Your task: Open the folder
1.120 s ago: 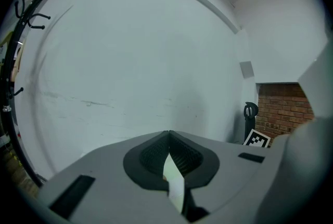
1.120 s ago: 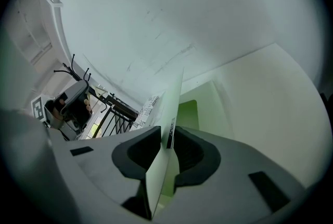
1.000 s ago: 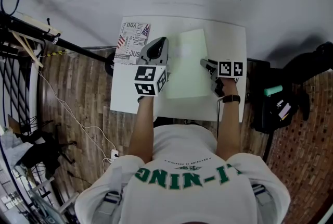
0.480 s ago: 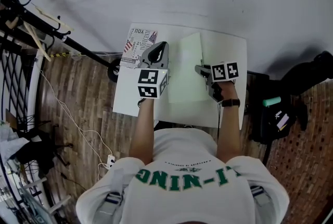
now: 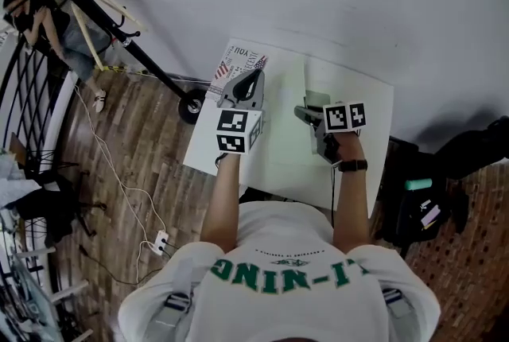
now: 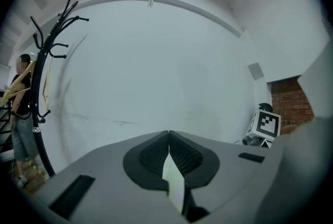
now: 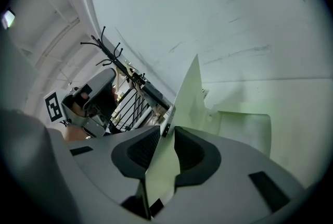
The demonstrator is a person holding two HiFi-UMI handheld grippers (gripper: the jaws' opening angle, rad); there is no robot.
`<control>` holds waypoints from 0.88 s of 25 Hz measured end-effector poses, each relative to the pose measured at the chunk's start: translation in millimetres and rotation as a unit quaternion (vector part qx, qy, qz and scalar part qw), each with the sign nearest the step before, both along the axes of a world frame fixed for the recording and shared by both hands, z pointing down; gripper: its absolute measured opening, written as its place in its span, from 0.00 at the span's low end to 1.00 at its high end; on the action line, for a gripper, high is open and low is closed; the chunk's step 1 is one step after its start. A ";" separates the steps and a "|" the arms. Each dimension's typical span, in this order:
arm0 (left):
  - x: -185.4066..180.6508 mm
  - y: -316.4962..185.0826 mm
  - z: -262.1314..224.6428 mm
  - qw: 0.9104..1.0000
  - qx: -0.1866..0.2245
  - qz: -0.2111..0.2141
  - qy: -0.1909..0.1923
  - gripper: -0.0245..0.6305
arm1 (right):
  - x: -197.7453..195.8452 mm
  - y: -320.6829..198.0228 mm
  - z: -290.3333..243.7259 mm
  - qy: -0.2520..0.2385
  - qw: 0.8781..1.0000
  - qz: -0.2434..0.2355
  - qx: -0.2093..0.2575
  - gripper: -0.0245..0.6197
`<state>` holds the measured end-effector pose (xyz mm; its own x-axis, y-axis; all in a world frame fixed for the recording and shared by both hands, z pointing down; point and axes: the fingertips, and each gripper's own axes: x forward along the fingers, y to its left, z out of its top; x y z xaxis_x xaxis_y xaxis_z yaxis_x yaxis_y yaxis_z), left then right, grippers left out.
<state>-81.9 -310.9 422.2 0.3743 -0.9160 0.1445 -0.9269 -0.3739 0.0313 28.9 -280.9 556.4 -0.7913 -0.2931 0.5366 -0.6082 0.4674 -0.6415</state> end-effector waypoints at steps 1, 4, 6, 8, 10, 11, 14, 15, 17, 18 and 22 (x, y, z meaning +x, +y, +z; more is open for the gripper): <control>-6.7 1.1 0.4 1.000 0.000 -0.007 0.001 0.06 | -6.7 0.1 -1.1 0.002 1.000 -0.008 0.002 0.20; -24.5 5.0 1.9 1.000 0.000 -0.026 0.005 0.06 | -25.7 0.5 -5.4 0.006 1.000 -0.028 0.008 0.23; -34.2 8.3 2.8 0.999 -0.001 -0.037 0.006 0.06 | -38.8 0.9 -8.3 0.003 0.999 -0.041 0.011 0.27; -44.4 11.3 4.2 0.999 -0.002 -0.047 0.007 0.06 | -53.3 2.4 -9.3 0.001 0.998 -0.056 0.013 0.29; -56.1 13.5 5.5 0.998 -0.002 -0.059 0.008 0.06 | -68.5 4.0 -9.3 0.000 0.997 -0.071 0.015 0.31; -62.5 14.5 6.1 0.998 -0.003 -0.065 0.009 0.06 | -76.4 4.8 -9.3 -0.001 0.997 -0.080 0.017 0.32; -80.9 16.8 8.8 0.997 -0.005 -0.082 0.010 0.06 | -98.8 7.4 -8.0 0.000 0.994 -0.105 0.021 0.36; -86.6 17.3 10.1 0.996 -0.006 -0.088 0.011 0.06 | -105.6 7.9 -7.1 0.000 0.993 -0.112 0.022 0.37; -97.6 18.5 12.3 0.995 -0.008 -0.098 0.012 0.06 | -118.2 8.6 -4.8 0.001 0.992 -0.121 0.021 0.39; -102.9 19.1 13.3 0.995 -0.009 -0.103 0.013 0.06 | -123.9 8.6 -3.4 0.001 0.992 -0.125 0.019 0.39; -125.2 21.4 18.2 0.992 -0.014 -0.123 0.017 0.06 | -148.2 8.3 2.1 0.003 0.990 -0.140 0.007 0.41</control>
<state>-207.2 -289.5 440.4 0.1450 -0.9761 0.1617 -0.9883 -0.1351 0.0703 -119.3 -272.6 558.5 -0.8391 -0.0699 0.5395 -0.4573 0.6279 -0.6298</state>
